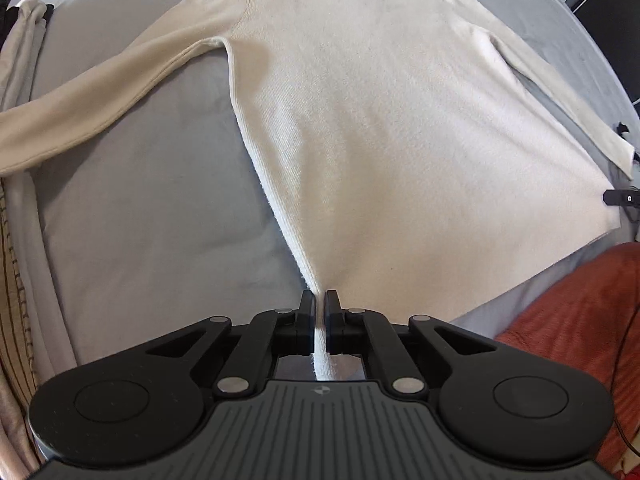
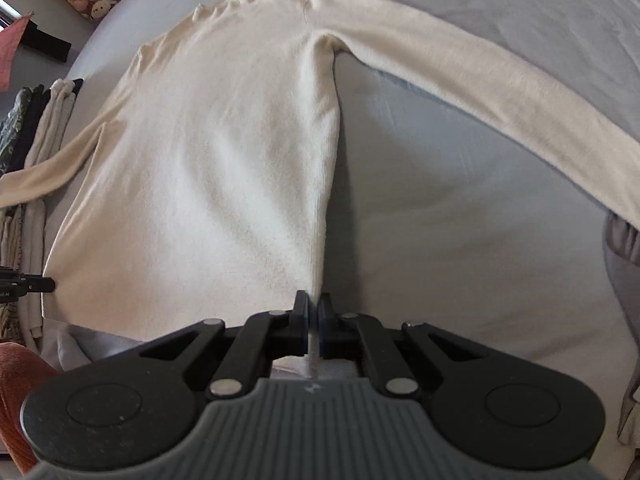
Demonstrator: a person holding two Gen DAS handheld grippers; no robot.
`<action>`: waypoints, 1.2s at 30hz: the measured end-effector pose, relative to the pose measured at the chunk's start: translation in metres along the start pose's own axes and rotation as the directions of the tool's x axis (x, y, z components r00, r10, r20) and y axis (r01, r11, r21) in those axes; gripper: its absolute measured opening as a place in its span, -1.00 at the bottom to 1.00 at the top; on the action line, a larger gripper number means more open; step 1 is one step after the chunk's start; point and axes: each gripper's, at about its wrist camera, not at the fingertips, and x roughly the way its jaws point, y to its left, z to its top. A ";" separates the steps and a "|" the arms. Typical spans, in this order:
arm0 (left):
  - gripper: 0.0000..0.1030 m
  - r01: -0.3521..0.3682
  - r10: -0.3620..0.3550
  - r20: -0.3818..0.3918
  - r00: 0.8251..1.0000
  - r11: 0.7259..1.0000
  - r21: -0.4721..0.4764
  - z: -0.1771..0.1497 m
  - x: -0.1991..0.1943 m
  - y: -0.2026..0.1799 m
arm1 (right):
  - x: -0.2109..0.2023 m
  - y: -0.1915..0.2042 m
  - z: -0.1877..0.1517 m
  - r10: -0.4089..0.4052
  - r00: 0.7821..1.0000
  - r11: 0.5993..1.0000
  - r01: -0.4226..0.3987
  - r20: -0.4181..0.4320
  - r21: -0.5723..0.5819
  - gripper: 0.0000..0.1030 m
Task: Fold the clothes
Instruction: 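Pinch the sweater hem with both grippers and tug it straight, then grasp the sleeve cuff with the left gripper and fold it across the body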
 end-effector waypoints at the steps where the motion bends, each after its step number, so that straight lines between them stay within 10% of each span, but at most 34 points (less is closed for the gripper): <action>1: -0.91 0.001 -0.001 -0.012 1.000 1.000 0.008 0.003 0.001 -0.003 | -0.008 0.002 0.001 -0.015 1.000 1.000 0.015 0.005 -0.017 -0.91; 19: -0.74 -0.080 0.079 -0.180 0.980 0.997 0.006 0.017 0.056 -0.008 | 0.030 0.007 -0.010 -0.142 0.986 0.984 0.131 -0.087 -0.121 -0.76; 28: -0.48 -0.082 0.085 0.056 0.995 0.995 -0.064 0.030 -0.014 0.034 | 0.016 0.017 -0.001 -0.095 0.987 0.991 0.106 0.128 -0.087 -0.37; 36: 0.02 -0.173 0.256 0.260 0.931 0.937 -0.303 0.044 -0.101 0.118 | 0.042 0.047 0.025 -0.002 0.956 1.000 0.000 0.293 0.008 -0.31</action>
